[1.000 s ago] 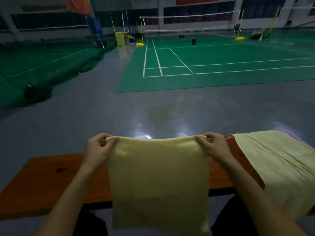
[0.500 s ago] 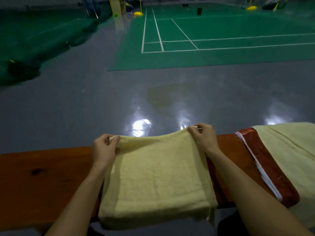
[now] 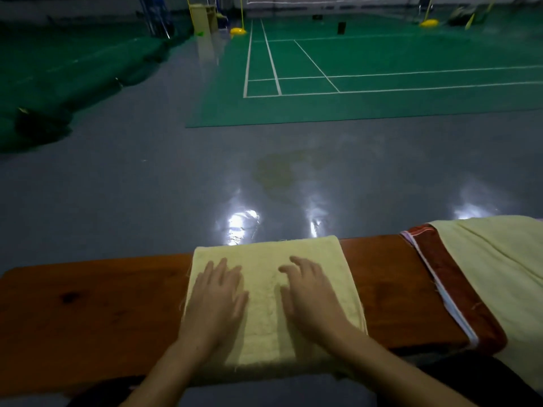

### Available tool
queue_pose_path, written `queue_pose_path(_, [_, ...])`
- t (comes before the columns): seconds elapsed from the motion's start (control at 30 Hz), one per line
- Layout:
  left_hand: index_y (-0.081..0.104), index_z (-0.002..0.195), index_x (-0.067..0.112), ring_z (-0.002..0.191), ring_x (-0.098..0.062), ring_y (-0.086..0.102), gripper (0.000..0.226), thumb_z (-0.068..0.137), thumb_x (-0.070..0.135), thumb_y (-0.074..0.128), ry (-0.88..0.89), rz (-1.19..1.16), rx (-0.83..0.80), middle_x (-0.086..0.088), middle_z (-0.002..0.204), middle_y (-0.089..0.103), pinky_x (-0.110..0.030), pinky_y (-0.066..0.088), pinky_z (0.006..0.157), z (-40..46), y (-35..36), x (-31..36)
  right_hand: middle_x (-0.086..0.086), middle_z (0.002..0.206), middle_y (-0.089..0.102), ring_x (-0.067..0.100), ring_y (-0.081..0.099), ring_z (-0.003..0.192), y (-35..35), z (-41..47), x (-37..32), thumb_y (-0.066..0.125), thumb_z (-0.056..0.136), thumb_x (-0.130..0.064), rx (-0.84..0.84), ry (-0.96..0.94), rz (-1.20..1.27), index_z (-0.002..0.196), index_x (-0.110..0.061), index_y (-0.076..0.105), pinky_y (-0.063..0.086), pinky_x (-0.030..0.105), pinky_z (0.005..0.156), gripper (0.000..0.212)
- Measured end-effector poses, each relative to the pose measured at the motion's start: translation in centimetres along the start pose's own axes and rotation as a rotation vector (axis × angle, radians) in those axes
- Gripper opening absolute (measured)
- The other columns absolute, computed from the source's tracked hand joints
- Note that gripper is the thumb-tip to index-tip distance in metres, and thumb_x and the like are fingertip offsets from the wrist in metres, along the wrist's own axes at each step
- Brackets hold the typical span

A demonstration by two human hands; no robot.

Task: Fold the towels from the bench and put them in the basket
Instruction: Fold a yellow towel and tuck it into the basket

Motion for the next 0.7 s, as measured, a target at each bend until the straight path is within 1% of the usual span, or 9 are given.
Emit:
queue_pose_path(0.07, [0.018, 0.166, 0.035, 0.162, -0.031, -0.006, 0.076, 0.098, 0.068, 0.008, -0.029, 0.062, -0.077, -0.004, 0.176, 0.001, -0.047, -0.001, 0.129, -1.8, 1.8, 0.8, 0.012, 0.171, 0.022, 0.04, 0.018, 0.158, 2.8, -2.6, -0.1, 0.016, 0.099, -0.057, -0.106, 0.066, -0.117, 0.158, -0.025, 0.036, 0.009, 0.054, 0.129, 0.07])
queue_pose_path(0.13, [0.005, 0.167, 0.037, 0.16, -0.03, -0.018, 0.08, 0.095, 0.07, -0.003, -0.048, 0.058, -0.069, -0.003, 0.175, -0.012, -0.049, -0.01, 0.127, -2.8, 2.3, 1.2, 0.018, 0.17, 0.026, 0.047, 0.021, 0.156, 3.6, -4.1, 0.8, 0.018, 0.101, -0.066, -0.107, 0.102, -0.192, 0.159, -0.022, 0.04, 0.005, 0.06, 0.125, 0.076])
queue_pose_path(0.2, [0.0, 0.167, 0.039, 0.159, -0.029, -0.022, 0.077, 0.097, 0.071, -0.001, -0.051, 0.073, -0.056, -0.001, 0.174, -0.017, -0.051, -0.01, 0.129, -3.1, 2.2, 1.1, 0.016, 0.171, 0.024, 0.045, 0.019, 0.157, 3.3, -4.8, 1.8, 0.016, 0.102, -0.074, -0.102, 0.091, -0.215, 0.16, -0.023, 0.04, 0.004, 0.063, 0.122, 0.081])
queue_pose_path(0.3, [-0.004, 0.166, 0.042, 0.158, -0.025, -0.025, 0.074, 0.098, 0.071, 0.001, -0.054, 0.072, -0.059, 0.003, 0.173, -0.021, -0.051, -0.011, 0.129, -3.1, 1.9, 0.7, 0.002, 0.174, -0.012, 0.031, -0.014, 0.161, 2.3, -5.2, 3.6, -0.002, 0.094, -0.082, -0.118, 0.039, -0.249, 0.168, -0.035, 0.009, -0.009, 0.058, 0.126, 0.088])
queue_pose_path(0.4, [-0.004, 0.165, 0.043, 0.159, -0.024, -0.023, 0.074, 0.097, 0.071, 0.001, -0.047, 0.065, -0.055, 0.003, 0.173, -0.019, -0.051, -0.01, 0.129, -3.0, 1.6, 0.5, -0.002, 0.172, -0.024, 0.026, -0.028, 0.157, 1.3, -5.6, 5.8, 0.0, 0.096, -0.082, -0.128, 0.045, -0.287, 0.166, -0.038, -0.008, -0.012, 0.056, 0.127, 0.082])
queue_pose_path(0.5, [-0.002, 0.165, 0.045, 0.159, -0.023, -0.022, 0.074, 0.096, 0.071, 0.0, -0.048, 0.049, -0.065, 0.004, 0.174, -0.016, -0.051, -0.007, 0.13, -2.8, 1.6, 0.2, -0.001, 0.171, -0.029, 0.031, -0.027, 0.157, 0.4, -6.3, 8.4, -0.002, 0.095, -0.083, -0.15, 0.134, -0.26, 0.165, -0.033, -0.015, -0.011, 0.056, 0.128, 0.088])
queue_pose_path(0.57, [0.001, 0.166, 0.045, 0.16, -0.023, -0.02, 0.076, 0.095, 0.071, 0.0, -0.045, 0.036, -0.067, 0.003, 0.175, -0.013, -0.05, -0.007, 0.13, -2.9, 1.5, 0.0, 0.003, 0.173, -0.022, 0.036, -0.023, 0.158, -0.3, -6.9, 9.7, -0.002, 0.094, -0.084, -0.156, 0.198, -0.256, 0.166, -0.027, -0.015, -0.008, 0.054, 0.129, 0.092])
queue_pose_path(0.63, [0.01, 0.166, 0.041, 0.161, -0.025, -0.013, 0.078, 0.095, 0.07, 0.003, -0.053, 0.029, -0.057, 0.0, 0.176, -0.005, -0.048, -0.005, 0.13, -3.1, 1.3, -0.2, 0.006, 0.176, -0.009, 0.039, -0.013, 0.16, -1.1, -7.9, 10.5, 0.005, 0.097, -0.081, -0.149, 0.281, -0.252, 0.167, -0.022, -0.006, -0.001, 0.053, 0.129, 0.093])
queue_pose_path(0.7, [0.032, 0.162, 0.034, 0.162, -0.031, 0.005, 0.073, 0.098, 0.063, 0.014, -0.045, 0.003, 0.009, -0.006, 0.174, 0.017, -0.05, 0.007, 0.13, -3.0, 0.6, 0.0, 0.007, 0.175, 0.008, 0.039, 0.003, 0.16, -2.2, -9.0, 11.0, 0.022, 0.1, -0.076, -0.122, 0.385, -0.218, 0.166, -0.021, 0.016, 0.011, 0.053, 0.128, 0.086])
Point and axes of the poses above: each hand's wrist, its own z-axis towards the middle knuckle, its own y-axis out of the palm, x = y × z, the point moved 8 cm from there along z, towards the middle knuckle
